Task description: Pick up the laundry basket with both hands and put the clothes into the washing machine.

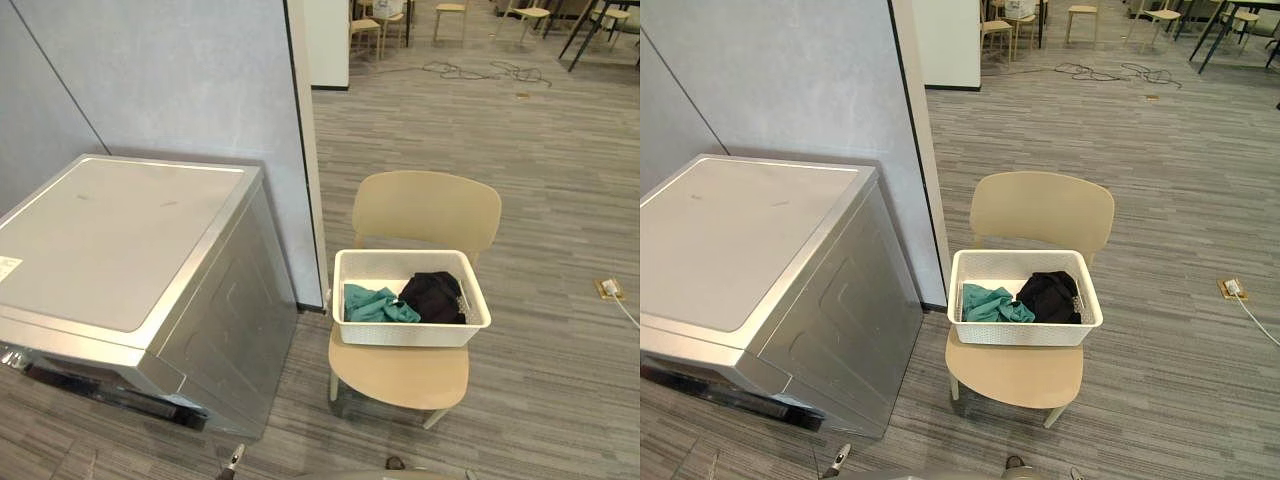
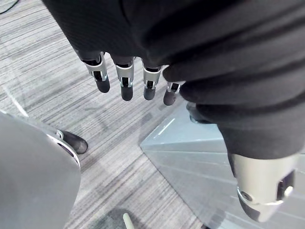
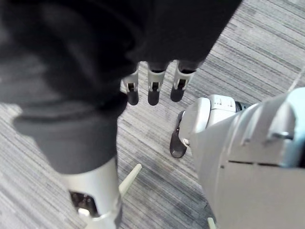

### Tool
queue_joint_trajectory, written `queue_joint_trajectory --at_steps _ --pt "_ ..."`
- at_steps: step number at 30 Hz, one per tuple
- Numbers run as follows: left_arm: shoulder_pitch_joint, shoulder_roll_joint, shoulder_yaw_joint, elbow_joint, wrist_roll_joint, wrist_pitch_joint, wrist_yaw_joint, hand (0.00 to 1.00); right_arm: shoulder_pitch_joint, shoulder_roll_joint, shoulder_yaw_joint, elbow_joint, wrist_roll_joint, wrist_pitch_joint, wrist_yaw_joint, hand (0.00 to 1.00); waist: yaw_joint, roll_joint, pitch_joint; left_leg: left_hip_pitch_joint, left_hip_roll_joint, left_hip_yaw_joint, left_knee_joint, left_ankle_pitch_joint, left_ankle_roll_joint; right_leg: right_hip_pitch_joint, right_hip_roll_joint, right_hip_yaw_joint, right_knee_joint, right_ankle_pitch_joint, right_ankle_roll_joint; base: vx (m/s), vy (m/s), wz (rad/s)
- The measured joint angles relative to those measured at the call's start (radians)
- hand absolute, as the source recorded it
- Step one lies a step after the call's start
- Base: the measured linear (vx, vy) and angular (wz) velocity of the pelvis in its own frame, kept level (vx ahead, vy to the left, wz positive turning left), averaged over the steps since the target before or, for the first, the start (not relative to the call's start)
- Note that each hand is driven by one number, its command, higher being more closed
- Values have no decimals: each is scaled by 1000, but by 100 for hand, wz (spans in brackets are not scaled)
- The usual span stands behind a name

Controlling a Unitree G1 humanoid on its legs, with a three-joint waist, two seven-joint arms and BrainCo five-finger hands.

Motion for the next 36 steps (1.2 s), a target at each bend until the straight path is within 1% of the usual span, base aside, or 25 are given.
queue_joint_trajectory --at_steps 4,6,8,10,12,13,14,16,17,18,19,20,21,22,23,24,25,28,30,31,32,33,34,35,36 --pt "-25 0 -54 -38 -2 -10 4 0 -35 -4 101 -73 -23 -11 -1 0 10 -15 32 -111 -36 -119 40 -1 -8 -88 -67 -111 139 -72 10 -172 -52 102" --pt "-24 1 -53 -43 -3 -11 5 0 -39 -6 135 -107 -35 -17 -6 0 11 -23 38 -124 -31 -108 40 -3 -5 -88 -106 -158 177 -94 11 -46 -11 93" --pt "-20 -7 -38 -43 -5 -13 6 0 -36 -3 154 -148 -42 -20 -11 0 14 -22 39 -136 -5 -30 74 -3 -4 -87 -137 -185 198 -106 12 -7 12 72" --pt "-19 -11 -24 -42 -6 -15 7 0 -47 -23 164 -174 -41 -22 -11 0 23 -12 40 -182 68 30 183 -11 7 -87 -173 -204 225 -120 34 -32 86 39" --pt "-19 -12 -2 -39 -7 -16 13 0 -41 -27 172 -179 -32 -30 -15 0 19 -9 39 -186 129 54 212 -8 2 -83 -195 -213 238 -129 66 -19 212 30" --pt "-19 -15 -1 -30 -7 -15 26 0 -42 -33 172 -167 -29 -38 -18 0 14 3 38 -171 152 39 186 -11 -44 -84 -210 -215 238 -133 104 9 350 26" --pt "-26 -4 1 -21 -14 -14 28 0 -47 -31 172 -134 -16 -39 -20 0 13 -16 35 -165 118 50 172 -14 -115 -75 -251 -201 204 -110 135 55 413 18" --pt "-25 16 -6 -14 -14 -13 29 0 -42 -13 173 -125 -10 -37 -21 0 13 -30 20 -192 79 61 206 -34 -83 -43 -284 -208 106 -42 151 101 342 3" --pt "-28 33 -19 -5 -14 -13 29 0 -42 6 177 -108 -11 -35 -22 0 15 -30 14 -262 64 61 307 -96 -52 -23 -296 -213 23 32 166 75 396 -13" --pt "-40 51 -46 10 -13 -11 29 0 -45 20 180 -97 -12 -28 -25 0 29 -21 9 -307 63 70 379 -144 -31 -23 -294 -211 -27 92 143 50 313 -18" --pt "-44 58 -62 22 -13 -9 30 0 -44 25 184 -96 -13 -21 -29 0 30 -17 7 -319 62 77 400 -159 -17 -23 -293 -209 -47 124 120 47 485 -21" --pt "-46 68 -95 35 -12 -8 30 0 -43 22 189 -97 -21 -19 -37 0 30 -8 1 -331 53 82 418 -177 7 -23 -292 -210 -74 191 41 28 433 -19" --pt "-45 75 -129 42 1 -7 29 0 -44 9 207 -96 -22 -14 -35 0 30 5 -10 -329 50 97 403 -181 31 -23 -285 -191 -111 297 13 29 519 -15" --pt "-45 81 -149 44 21 -7 27 0 -49 7 219 -96 -23 -14 -34 0 29 13 -8 -328 48 95 393 -178 39 -27 -273 -155 -74 284 21 25 417 17" --pt "-53 100 -182 43 54 -7 26 0 -53 14 230 -95 -21 -13 -30 0 13 15 -11 -301 30 75 351 -160 62 -38 -232 -73 78 156 58 82 328 49" --pt "-59 114 -205 42 71 -8 25 0 -47 26 229 -91 -21 -12 -29 0 5 13 -12 -286 15 57 315 -143 71 -37 -184 -21 173 73 63 120 289 69" --pt "-64 129 -213 42 88 -9 23 0 -36 44 225 -88 -15 -13 -29 0 3 -6 -22 -260 -1 43 265 -121 79 -34 -113 31 259 -28 55 119 154 46" --pt "-70 144 -212 45 113 -2 20 0 -35 56 227 -87 3 -20 -14 0 3 -39 -37 -210 -43 26 152 -71 97 -30 4 22 245 -149 39 87 49 18" --pt "-81 123 -211 45 135 5 18 0 -30 45 227 -67 10 -21 -9 0 -4 -35 -30 -166 -58 -2 87 -53 112 -42 99 37 214 -191 0 110 -4 42" --pt "-93 110 -212 46 137 13 9 0 -7 43 228 -65 11 -20 -9 0 -12 -19 -19 -130 -65 -40 55 -36 100 -50 171 62 157 -190 -13 71 -35 74" --pt "-89 104 -218 46 137 13 2 0 7 44 223 -63 11 -20 -10 0 -23 -27 -21 -120 -82 -60 53 -30 98 -50 173 69 117 -174 -38 124 -58 111" --pt "-99 95 -233 47 135 12 0 0 24 41 206 -56 10 -21 -10 0 -38 -55 -18 -109 -114 -83 59 -31 96 -47 148 44 114 -122 -140 125 -60 105" --pt "-106 70 -232 43 133 11 0 0 37 35 171 -52 10 -18 -12 0 -35 -46 -14 -90 -119 -113 60 -30 94 -23 141 18 125 -126 -137 197 -75 88" --pt "-104 35 -207 23 130 10 1 0 35 39 152 -63 9 -19 -18 0 -14 -30 -12 -89 -109 -110 83 -45 72 -6 143 5 119 -126 -135 177 -76 46" --pt "-93 27 -191 17 129 10 2 0 27 40 154 -72 9 -20 -19 0 -9 -23 -5 -99 -103 -103 110 -59 53 0 145 -1 118 -126 -135 129 -47 16"
